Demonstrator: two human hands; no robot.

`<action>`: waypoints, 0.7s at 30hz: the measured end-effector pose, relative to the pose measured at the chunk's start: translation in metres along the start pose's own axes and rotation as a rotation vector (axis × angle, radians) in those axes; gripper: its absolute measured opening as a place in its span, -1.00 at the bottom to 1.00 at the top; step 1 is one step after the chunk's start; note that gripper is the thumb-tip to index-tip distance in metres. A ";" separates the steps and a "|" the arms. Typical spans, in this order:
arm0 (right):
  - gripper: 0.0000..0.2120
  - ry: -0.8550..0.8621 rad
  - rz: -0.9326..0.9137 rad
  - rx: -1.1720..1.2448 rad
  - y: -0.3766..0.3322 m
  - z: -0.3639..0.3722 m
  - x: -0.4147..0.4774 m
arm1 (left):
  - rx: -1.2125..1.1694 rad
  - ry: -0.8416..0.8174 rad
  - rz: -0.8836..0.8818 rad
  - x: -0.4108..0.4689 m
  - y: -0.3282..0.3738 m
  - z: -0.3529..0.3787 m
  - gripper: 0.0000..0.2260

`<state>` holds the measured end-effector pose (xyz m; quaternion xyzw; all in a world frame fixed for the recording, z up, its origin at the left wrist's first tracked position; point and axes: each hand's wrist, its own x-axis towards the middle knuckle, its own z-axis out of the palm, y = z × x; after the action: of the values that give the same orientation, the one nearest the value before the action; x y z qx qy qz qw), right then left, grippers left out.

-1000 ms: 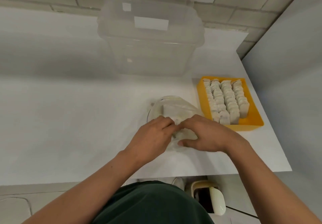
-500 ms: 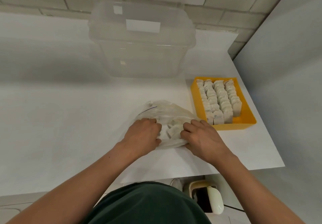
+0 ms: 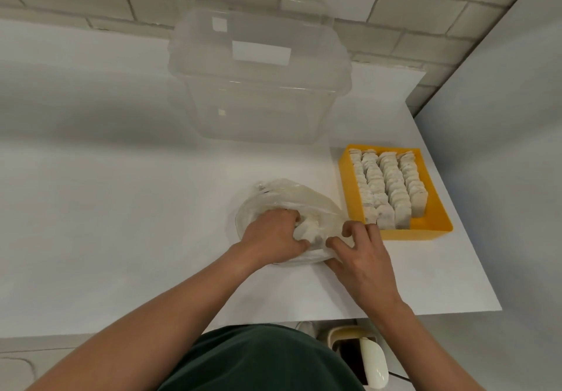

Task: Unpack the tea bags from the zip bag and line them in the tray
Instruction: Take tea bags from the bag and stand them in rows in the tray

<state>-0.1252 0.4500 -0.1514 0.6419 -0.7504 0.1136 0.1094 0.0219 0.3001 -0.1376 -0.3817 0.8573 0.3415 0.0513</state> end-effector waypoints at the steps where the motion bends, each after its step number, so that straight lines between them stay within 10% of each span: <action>1: -0.66 -0.015 0.019 0.040 -0.002 0.003 -0.001 | -0.018 0.002 -0.003 0.001 0.001 0.002 -0.63; 21: -0.54 -0.232 0.076 0.385 0.004 0.006 0.003 | -0.069 0.020 0.010 0.007 0.010 0.003 -0.82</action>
<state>-0.1302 0.4458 -0.1559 0.6308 -0.7462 0.1841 -0.1065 0.0093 0.3028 -0.1369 -0.3825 0.8474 0.3672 0.0280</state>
